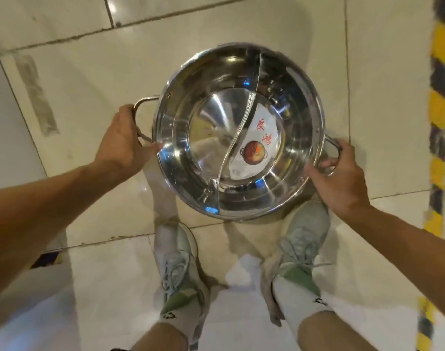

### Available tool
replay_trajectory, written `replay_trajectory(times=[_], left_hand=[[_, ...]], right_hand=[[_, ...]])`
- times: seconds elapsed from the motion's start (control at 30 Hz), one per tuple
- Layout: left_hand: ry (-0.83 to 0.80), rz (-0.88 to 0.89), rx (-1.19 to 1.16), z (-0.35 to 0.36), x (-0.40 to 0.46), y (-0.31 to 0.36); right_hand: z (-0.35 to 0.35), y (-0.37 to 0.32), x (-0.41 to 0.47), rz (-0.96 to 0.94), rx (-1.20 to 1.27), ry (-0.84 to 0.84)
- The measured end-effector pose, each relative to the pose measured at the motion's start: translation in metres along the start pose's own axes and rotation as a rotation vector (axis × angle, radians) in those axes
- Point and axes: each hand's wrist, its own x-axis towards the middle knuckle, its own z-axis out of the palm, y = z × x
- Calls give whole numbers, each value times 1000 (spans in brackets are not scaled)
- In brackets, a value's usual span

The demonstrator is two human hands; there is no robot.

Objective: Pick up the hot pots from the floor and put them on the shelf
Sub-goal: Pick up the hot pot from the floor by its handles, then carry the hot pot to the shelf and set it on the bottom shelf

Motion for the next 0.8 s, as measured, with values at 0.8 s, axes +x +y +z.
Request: replay_trajectory(times=[0.8], left_hand=[[184, 328, -469, -474, -405, 196]], right_hand=[[-412, -230, -476, -13, 683, 390]])
